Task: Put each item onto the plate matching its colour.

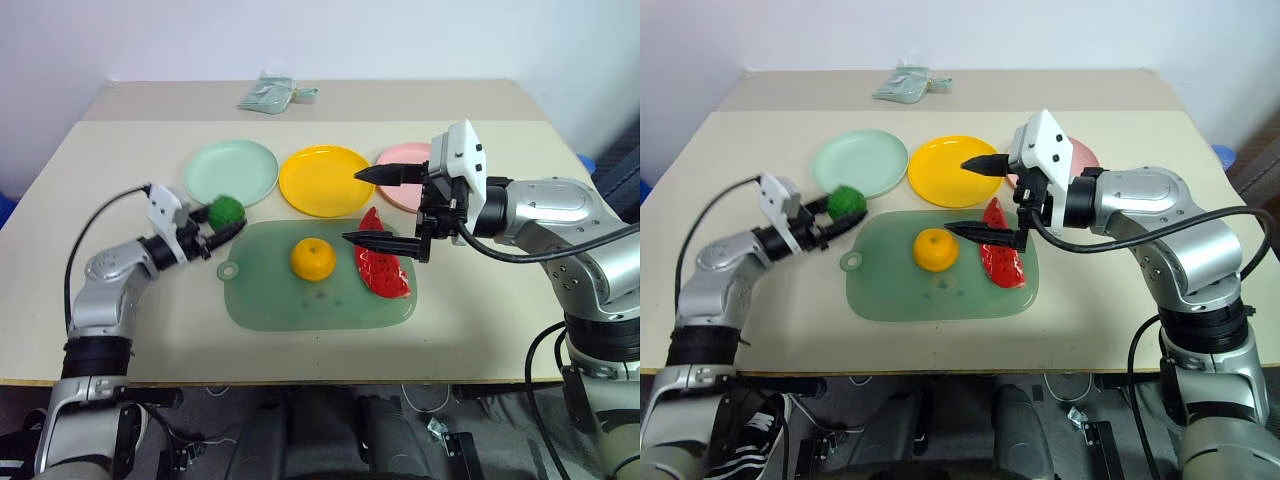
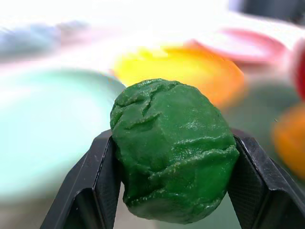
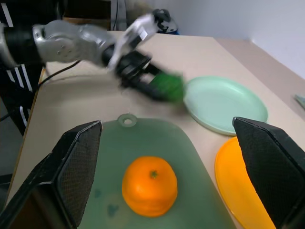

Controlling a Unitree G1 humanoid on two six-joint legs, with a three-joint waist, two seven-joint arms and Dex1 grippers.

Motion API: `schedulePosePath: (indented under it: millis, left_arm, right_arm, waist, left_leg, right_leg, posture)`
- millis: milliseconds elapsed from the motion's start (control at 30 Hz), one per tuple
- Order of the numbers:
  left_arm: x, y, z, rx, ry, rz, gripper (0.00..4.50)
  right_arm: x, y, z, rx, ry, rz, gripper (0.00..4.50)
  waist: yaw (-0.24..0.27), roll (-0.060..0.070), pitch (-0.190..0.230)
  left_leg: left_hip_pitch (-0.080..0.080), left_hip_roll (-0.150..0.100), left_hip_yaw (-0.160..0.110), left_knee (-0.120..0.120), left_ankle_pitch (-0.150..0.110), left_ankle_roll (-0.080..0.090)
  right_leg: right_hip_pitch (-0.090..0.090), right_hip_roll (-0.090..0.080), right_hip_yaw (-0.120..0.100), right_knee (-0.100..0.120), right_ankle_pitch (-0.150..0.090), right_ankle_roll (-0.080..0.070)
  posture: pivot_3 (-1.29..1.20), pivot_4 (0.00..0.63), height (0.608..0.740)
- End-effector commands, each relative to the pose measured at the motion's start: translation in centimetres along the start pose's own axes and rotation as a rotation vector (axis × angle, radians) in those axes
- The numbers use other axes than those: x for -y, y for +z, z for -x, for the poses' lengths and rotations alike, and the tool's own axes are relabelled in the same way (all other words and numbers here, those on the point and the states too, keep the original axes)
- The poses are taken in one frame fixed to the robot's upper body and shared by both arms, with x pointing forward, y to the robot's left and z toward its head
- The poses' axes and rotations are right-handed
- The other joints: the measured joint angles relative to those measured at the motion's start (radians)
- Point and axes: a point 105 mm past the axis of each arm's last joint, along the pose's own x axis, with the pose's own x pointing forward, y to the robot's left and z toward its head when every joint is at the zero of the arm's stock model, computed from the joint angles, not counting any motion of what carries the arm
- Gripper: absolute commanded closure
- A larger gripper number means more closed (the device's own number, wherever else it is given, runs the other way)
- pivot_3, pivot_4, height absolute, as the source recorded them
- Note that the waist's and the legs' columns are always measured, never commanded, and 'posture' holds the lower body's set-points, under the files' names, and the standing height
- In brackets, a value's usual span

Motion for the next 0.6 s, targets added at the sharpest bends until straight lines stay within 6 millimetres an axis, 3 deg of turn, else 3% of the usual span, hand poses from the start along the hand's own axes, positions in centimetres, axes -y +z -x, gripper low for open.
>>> schedulePosePath:
  millis: [33,200,467,600]
  left_arm:
    - [-3.3,2.2,-1.1,0.08,0.219,-0.041,1.75]
    - [-5.5,1.6,-3.8,0.093,0.388,0.074,1.75]
    - [-6.2,0.0,-5.3,0.065,0.454,0.111,1.75]
    - [-6.3,0.0,-5.3,0.065,0.445,0.107,0.23]
  right_arm:
    - [0.6,0.5,-0.6,0.019,-0.03,0.044,0.0]
    - [4.3,-0.7,-2.8,0.005,-0.254,0.029,0.0]
    - [4.0,-0.8,-3.7,0.025,-0.272,0.044,0.0]
    - [3.7,-0.8,-3.4,0.022,-0.263,0.047,0.0]
  waist:
    - [-0.001,0.0,0.0]
    - [-0.003,0.0,0.0]
    - [-0.003,0.0,0.0]
    - [-0.004,0.0,0.0]
  left_leg:
    - [0.0,0.0,0.0,0.0,0.0,0.0]
    - [0.0,0.0,0.001,0.0,0.0,0.0]
    - [-0.002,-0.001,0.001,-0.001,0.0,0.0]
    - [-0.002,-0.001,0.001,-0.001,0.0,0.0]
  right_leg:
    - [0.0,0.0,0.0,0.0,0.0,0.0]
    - [0.0,0.0,0.0,0.001,0.0,0.0]
    - [-0.002,0.0,0.0,0.0,0.0,0.0]
    - [-0.002,0.0,0.0,0.0,0.0,0.0]
  posture:
    - [0.0,0.15,0.74]
    - [0.0,0.15,0.74]
    - [0.0,0.15,0.74]
    - [0.0,0.15,0.74]
